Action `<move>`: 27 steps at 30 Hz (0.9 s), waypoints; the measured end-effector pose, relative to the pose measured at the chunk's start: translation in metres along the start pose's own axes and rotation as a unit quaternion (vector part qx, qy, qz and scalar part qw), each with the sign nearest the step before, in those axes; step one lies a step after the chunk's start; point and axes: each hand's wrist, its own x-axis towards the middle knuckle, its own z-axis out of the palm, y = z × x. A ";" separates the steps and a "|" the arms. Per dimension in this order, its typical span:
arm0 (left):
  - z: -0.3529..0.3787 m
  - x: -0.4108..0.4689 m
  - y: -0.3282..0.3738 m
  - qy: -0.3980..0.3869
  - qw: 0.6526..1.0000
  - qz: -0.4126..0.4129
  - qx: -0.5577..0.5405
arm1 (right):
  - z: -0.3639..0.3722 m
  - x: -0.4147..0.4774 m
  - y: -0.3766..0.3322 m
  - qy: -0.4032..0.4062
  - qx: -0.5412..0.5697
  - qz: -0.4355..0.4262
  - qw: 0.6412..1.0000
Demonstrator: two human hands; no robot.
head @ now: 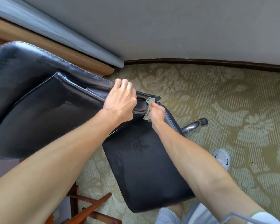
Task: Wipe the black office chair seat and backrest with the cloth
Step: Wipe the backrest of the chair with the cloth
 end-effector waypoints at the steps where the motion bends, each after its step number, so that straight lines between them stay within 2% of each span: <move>1: 0.001 0.000 0.000 0.002 1.000 0.000 -0.002 | 0.000 -0.002 0.000 0.000 0.004 0.003 1.000; 4: 0.003 -0.001 0.001 0.008 1.000 -0.002 -0.006 | 0.001 -0.006 0.004 -0.001 0.007 0.004 1.000; 13: 0.000 -0.005 -0.001 -0.001 1.000 -0.005 0.019 | -0.009 -0.047 0.012 -0.015 -0.073 -0.055 0.996; 19: -0.006 -0.012 -0.007 -0.020 1.000 -0.010 0.018 | -0.005 -0.086 0.011 -0.019 -0.063 -0.078 0.995; 27: -0.002 -0.059 -0.052 0.022 0.998 -0.049 0.030 | 0.015 -0.124 0.000 0.018 -0.038 -0.090 0.995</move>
